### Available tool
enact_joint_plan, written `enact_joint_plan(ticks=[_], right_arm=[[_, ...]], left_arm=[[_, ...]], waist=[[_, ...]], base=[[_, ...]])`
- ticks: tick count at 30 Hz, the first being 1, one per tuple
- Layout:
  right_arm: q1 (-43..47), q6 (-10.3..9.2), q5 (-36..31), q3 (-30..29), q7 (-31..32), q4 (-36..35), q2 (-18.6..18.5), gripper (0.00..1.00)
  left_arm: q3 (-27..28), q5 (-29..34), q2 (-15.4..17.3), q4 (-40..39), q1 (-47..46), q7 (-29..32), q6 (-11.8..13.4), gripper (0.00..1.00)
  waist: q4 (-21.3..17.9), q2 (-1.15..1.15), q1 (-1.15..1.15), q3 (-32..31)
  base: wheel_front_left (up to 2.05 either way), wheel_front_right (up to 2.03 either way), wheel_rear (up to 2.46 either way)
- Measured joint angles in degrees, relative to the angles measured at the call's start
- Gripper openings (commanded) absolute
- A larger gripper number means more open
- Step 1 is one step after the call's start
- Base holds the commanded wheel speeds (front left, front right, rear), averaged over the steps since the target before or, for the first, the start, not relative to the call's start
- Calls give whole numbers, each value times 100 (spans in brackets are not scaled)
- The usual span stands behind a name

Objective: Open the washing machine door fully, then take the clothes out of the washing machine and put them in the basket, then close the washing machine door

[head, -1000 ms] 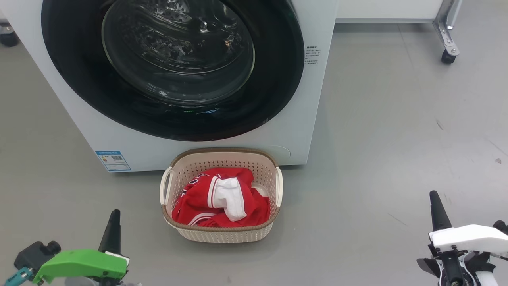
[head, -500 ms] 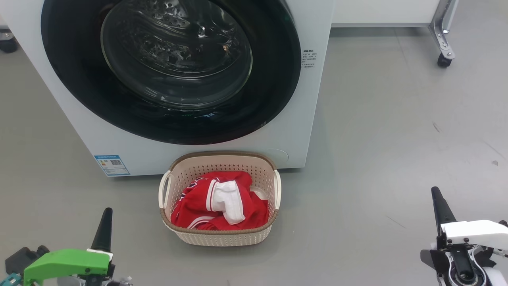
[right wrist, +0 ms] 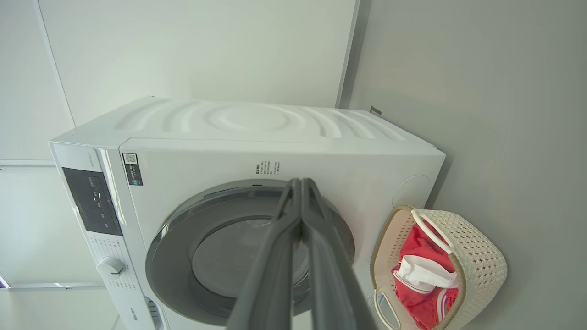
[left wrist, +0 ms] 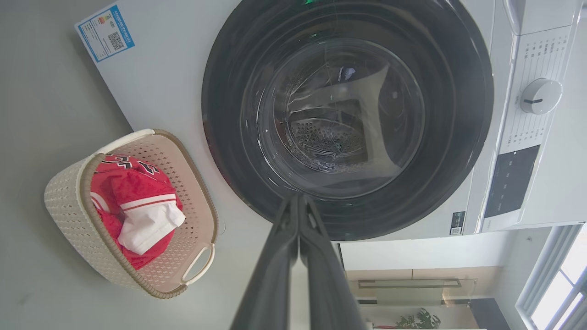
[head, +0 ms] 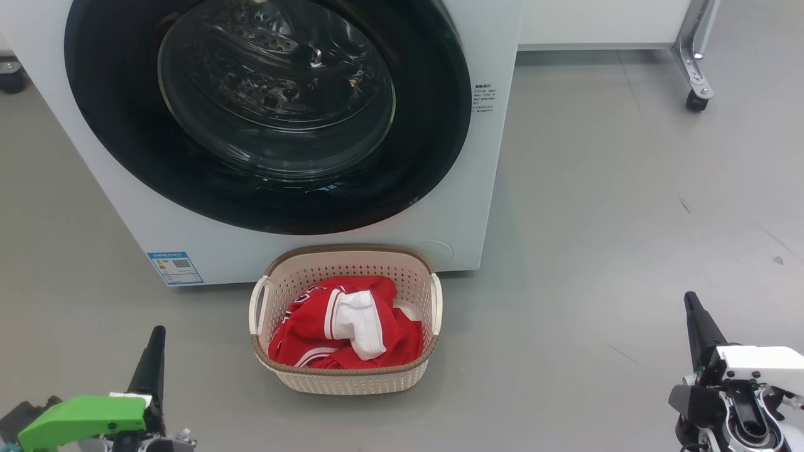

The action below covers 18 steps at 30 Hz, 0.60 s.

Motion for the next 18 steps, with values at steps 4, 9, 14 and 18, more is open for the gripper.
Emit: enact_joint_plan(ticks=[4, 9, 14, 18], right_arm=[[-39, 12, 250, -31, 51, 53, -3, 0], [-76, 12, 250, -33, 52, 66, -3, 0], [-76, 13, 250, -36, 59, 74, -3, 0], [-77, 13, 250, -37, 59, 79, -3, 0]], left_arm=[[51, -212, 7, 42, -37, 10, -37, 0], [60, -213, 8, 54, -44, 11, -38, 0], [68, -213, 8, 68, -46, 35, -40, 0], [70, -212, 8, 80, -48, 35, -49, 0]], waist=[[-8, 0, 0, -14], [-8, 0, 0, -15], [-8, 0, 0, -15], [-8, 0, 0, -16]], base=[[0, 0, 0], [0, 0, 0], [0, 0, 0], [0, 0, 0]])
